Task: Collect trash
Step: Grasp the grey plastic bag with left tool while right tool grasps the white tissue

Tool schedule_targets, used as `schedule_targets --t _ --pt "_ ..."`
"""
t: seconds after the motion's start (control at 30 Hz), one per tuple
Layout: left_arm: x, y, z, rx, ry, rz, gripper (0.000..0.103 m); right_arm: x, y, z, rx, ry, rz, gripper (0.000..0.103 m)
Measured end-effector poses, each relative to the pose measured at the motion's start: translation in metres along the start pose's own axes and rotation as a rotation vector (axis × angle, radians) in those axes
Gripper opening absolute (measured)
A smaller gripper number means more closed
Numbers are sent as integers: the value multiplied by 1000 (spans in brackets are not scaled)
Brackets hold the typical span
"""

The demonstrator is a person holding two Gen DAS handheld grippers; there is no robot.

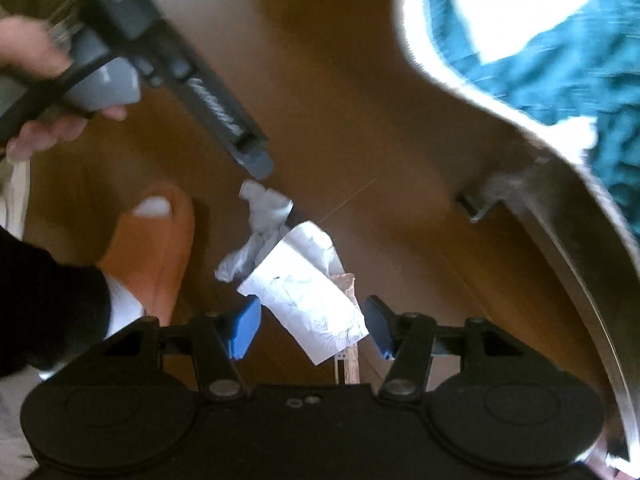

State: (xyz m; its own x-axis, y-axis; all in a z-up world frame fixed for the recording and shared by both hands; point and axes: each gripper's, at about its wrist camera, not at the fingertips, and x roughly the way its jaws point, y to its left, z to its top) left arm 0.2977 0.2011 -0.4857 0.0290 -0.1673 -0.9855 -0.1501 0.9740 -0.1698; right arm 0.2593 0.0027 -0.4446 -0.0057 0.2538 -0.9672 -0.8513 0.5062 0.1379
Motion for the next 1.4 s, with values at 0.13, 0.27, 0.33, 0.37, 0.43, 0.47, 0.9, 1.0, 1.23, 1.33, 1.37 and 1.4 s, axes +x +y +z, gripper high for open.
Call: schedule_targets --t 0.13,0.27,0.33,0.37,0.43,0.47,0.9,1.0,1.23,1.33,1.37,1.4 --pt "48 18 -1 -106 94 -23 100 45 -3 8 -59 67 6 57" --pt "80 26 -1 -187 152 -43 98 78 -4 12 -107 98 26 56" --pt "92 30 -1 -235 163 -61 88 88 -4 13 -126 108 39 55" --pt "96 33 -2 -260 165 -63 87 95 -3 14 -135 115 41 55" --pt "100 39 -4 -296 171 -73 85 104 -2 15 -160 125 37 54" --pt "103 41 -4 -310 176 -87 82 108 -2 15 -167 129 40 54" --pt "117 60 -5 -404 185 -159 49 127 0 22 -128 145 40 11" --pt "120 55 -6 -384 172 -148 47 115 -6 18 -68 125 25 7" --pt "90 47 -7 -326 138 -125 46 57 -25 0 102 28 -22 1" --pt "62 45 -6 -300 96 -125 46 19 -34 -6 159 -22 -37 1" --pt "50 43 -7 -281 83 -119 46 8 -36 -8 171 -35 -44 0" --pt "40 40 -7 -265 72 -116 46 -7 -37 -10 186 -54 -56 0"
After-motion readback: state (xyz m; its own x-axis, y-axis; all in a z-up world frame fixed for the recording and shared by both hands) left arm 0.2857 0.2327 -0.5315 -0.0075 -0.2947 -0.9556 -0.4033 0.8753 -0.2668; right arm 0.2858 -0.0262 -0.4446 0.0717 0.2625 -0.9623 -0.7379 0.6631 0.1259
